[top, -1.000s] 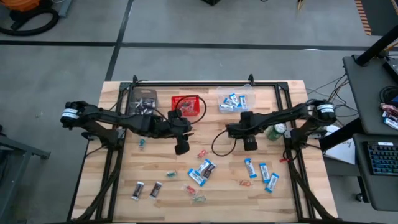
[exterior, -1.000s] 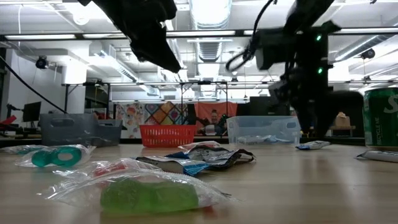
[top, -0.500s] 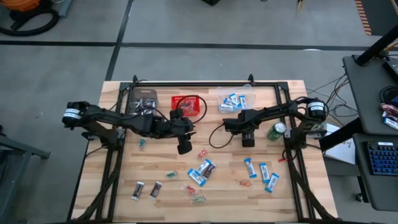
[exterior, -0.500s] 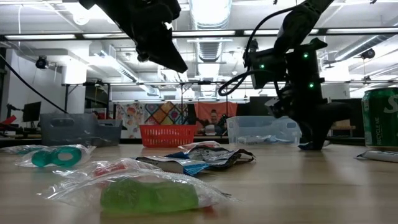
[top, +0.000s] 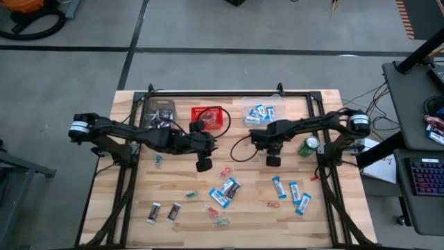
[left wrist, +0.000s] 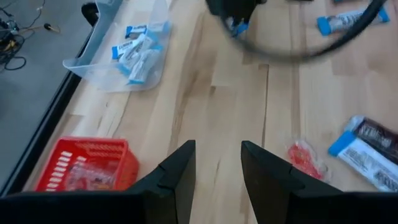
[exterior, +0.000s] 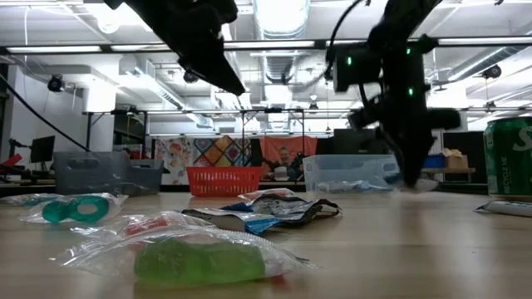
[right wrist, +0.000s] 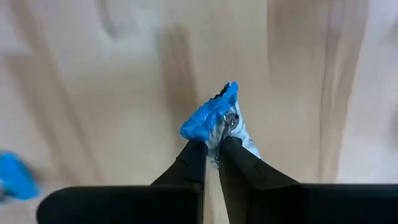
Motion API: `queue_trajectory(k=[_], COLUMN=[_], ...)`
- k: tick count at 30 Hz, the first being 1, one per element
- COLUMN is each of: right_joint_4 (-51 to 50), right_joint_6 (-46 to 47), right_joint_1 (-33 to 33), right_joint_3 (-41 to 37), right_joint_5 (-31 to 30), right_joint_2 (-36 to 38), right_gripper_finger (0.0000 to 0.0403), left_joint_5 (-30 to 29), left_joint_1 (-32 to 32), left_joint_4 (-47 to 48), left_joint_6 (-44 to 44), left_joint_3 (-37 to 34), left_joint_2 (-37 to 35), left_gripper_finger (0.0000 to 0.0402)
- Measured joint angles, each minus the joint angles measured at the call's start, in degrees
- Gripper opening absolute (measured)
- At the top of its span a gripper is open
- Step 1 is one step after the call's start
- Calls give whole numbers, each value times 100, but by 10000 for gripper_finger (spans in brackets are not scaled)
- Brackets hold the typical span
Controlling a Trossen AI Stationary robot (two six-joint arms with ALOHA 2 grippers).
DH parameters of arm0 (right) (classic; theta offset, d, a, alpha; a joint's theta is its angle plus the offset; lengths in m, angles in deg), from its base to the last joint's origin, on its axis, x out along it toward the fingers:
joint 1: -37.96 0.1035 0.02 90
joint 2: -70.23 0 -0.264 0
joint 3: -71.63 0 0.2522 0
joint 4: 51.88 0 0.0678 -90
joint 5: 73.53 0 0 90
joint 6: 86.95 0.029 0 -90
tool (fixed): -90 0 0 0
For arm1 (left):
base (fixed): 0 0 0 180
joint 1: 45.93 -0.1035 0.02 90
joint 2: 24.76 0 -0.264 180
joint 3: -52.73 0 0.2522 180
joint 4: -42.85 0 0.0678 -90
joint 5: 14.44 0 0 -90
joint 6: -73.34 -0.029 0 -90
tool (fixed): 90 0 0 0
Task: Sort candy
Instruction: Put the white chocolate into the transparent bin
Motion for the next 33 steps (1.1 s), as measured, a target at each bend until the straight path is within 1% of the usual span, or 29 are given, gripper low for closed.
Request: queue_trajectory(k=[4,8,11,15,17,23,25,27,30,33], right_joint_4=[609,1930,2736,3026,3132,3070,3084,3067,2987,2855], right_joint_6=[171,179,174,115,116,167,185,266,669,769], right_joint_1=[106,182,237,252,217,-273,-512,-794,-1185,-1471], right_joint_3=[-18,-152,-266,-261,-199,144,244,275,280,254], right_joint_5=[360,837,865,812,456,-1615,-2152,-2348,-2344,-2213], right_joint_2=[460,816,959,1067,1098,1137,1137,1137,1107,1043], right_gripper_finger=[18,18,18,17,17,17,17,17,19,35], left_joint_5=[4,15,17,21,22,20,20,20,21,20], left_joint_1=[7,135,282,531,635,770,778,778,778,778], left_joint_4=[131,-126,-528,-772,-754,-806,-787,-787,-746,-657], left_joint_6=[54,217,349,631,792,886,887,885,886,966], left_joint_3=[61,-111,-348,-617,-682,-684,-676,-665,-665,-665], left_joint_2=[-190,-363,-420,-481,-487,-531,-566,-583,-583,-585], left_gripper_finger=[111,111,111,111,111,111,111,111,111,111])
